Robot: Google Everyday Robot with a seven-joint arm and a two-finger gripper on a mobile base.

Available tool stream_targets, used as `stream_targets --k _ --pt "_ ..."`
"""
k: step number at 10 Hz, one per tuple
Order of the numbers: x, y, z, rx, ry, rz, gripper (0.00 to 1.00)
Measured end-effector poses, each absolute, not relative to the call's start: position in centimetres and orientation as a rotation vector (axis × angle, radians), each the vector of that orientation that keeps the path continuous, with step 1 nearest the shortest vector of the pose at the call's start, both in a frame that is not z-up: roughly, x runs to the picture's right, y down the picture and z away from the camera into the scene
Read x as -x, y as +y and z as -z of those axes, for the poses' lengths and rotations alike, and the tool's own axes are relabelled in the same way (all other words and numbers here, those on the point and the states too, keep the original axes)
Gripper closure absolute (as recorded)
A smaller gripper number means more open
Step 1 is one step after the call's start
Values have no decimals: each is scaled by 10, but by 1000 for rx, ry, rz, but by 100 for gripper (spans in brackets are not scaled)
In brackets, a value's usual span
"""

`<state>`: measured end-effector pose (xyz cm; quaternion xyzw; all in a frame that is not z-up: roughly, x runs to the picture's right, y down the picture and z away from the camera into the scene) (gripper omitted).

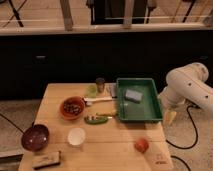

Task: Place apple in paper cup

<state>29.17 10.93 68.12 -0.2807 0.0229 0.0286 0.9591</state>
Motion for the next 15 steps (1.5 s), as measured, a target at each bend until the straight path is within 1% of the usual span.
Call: stream_targets --k 5,7,11,15 --pt "-274 134 -676 579 80 54 20" --pt "-275 139 -679 581 83 68 20" --pt "-258 164 -679 594 74 154 20" --pt "-259 183 -683 607 62 214 20"
